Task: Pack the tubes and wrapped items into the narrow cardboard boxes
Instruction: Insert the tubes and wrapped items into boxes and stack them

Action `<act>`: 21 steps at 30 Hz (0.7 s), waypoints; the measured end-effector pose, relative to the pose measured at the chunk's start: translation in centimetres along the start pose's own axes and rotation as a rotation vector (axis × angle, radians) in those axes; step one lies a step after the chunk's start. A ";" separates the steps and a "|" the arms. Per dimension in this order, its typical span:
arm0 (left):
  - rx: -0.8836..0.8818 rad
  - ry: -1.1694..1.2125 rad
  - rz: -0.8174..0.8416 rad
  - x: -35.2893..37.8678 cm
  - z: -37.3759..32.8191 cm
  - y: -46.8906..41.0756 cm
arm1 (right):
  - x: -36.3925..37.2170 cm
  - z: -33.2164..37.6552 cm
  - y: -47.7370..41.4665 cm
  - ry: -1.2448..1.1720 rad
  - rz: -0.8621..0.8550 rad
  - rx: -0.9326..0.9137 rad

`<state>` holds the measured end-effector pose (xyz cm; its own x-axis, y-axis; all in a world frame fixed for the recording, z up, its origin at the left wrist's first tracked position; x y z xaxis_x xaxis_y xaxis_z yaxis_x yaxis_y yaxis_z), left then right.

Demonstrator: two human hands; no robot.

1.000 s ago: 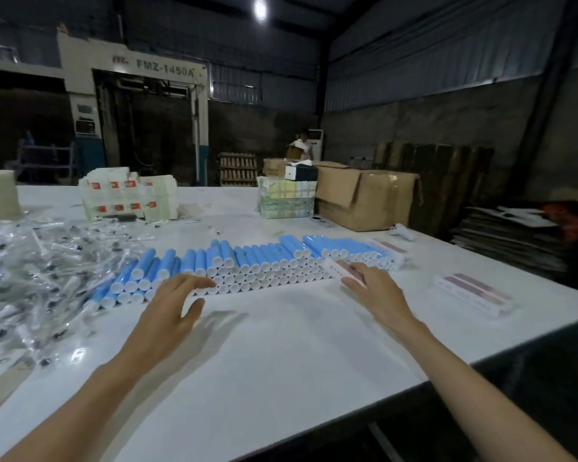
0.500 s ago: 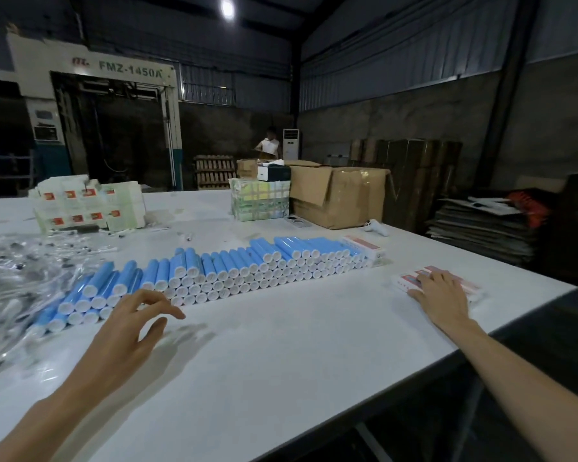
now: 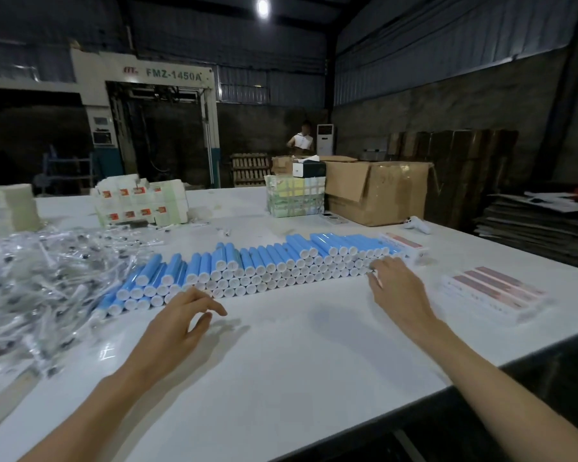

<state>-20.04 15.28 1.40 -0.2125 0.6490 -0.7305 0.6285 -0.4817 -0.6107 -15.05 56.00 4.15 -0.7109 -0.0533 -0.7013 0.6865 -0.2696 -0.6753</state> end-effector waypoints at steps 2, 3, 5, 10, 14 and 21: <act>-0.047 -0.022 -0.013 -0.4 0.3 0.1 | 1.3 7.0 0.5 -0.208 0.088 -0.050; -0.082 -0.036 -0.030 -0.7 0.5 0.2 | 2.1 10.2 0.7 -0.294 0.145 -0.060; -0.159 -0.066 -0.069 -1.5 1.1 0.3 | 3.7 16.3 1.2 -0.446 0.249 -0.081; -0.324 -0.078 -0.172 -3.7 2.6 1.1 | 7.4 27.7 3.2 -0.746 0.415 -0.022; -0.397 -0.068 -0.232 -5.2 3.3 1.6 | 11.2 30.9 5.7 -0.882 0.491 0.119; -0.548 -0.453 0.022 -10.7 3.3 4.5 | 13.5 30.9 5.9 -0.905 0.539 0.056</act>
<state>-17.42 4.27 5.48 -0.4110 0.2770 -0.8685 0.8967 -0.0489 -0.4399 -25.27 23.95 -2.24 -0.1784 -0.8710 -0.4578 0.9540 -0.0393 -0.2971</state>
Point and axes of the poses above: each hand's wrist, its own y-axis away from the middle knuckle, its own x-axis out of the palm, z = x × y, the point moved 8 cm from there along -y, towards the middle knuckle, and after that the axes turned 5 degrees about x, right-handed, at the moved point
